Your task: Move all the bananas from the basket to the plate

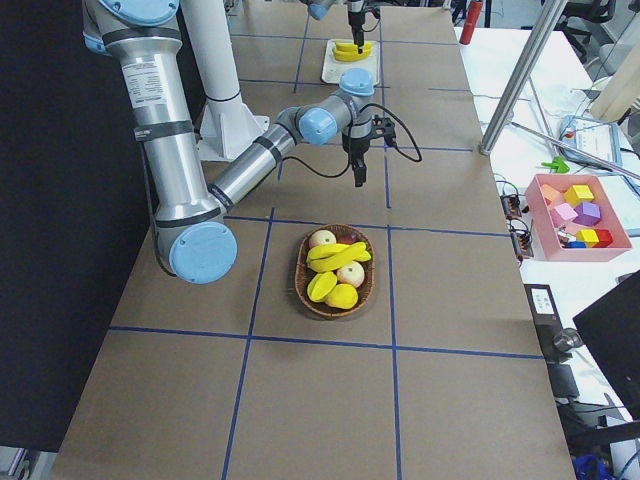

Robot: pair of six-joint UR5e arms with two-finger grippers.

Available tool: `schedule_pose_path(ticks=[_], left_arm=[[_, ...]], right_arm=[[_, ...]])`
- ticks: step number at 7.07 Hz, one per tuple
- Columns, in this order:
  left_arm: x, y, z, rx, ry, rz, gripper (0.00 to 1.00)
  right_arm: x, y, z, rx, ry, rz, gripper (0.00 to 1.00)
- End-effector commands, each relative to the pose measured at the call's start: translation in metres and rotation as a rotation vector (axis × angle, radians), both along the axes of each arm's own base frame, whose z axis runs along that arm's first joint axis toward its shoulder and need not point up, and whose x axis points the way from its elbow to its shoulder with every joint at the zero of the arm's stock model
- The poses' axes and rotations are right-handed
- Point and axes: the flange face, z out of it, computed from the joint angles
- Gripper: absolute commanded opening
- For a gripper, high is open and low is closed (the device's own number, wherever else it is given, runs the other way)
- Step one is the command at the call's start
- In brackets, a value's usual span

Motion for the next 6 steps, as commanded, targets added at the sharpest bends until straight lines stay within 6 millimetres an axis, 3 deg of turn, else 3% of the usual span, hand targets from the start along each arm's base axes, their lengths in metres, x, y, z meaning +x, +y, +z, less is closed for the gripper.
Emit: schedule_pose_path(ticks=[1,2,3,4,6], left_arm=[[0.012,-0.015,-0.063,-0.02,0.004,0.003,0.99],[0.017,-0.019,-0.074,-0.026,0.019,-0.014,0.99],[0.032,-0.018,-0.09,-0.045,0.042,-0.025,0.99],[0.048,-0.013,-0.093,-0.061,0.045,-0.018,0.99],[0.063,-0.011,-0.104,-0.059,0.05,-0.023,0.99]], right_arm=[[0.027,0.024,0.038,-0.023,0.041,-0.029,1.0],[0.033,0.033,0.063,-0.057,0.072,-0.039,1.0],[0.039,0.039,0.08,-0.093,0.092,-0.034,1.0],[0.051,0.045,0.096,-0.094,0.11,-0.052,1.0],[0.052,0.048,0.109,-0.113,0.122,-0.064,0.99]])
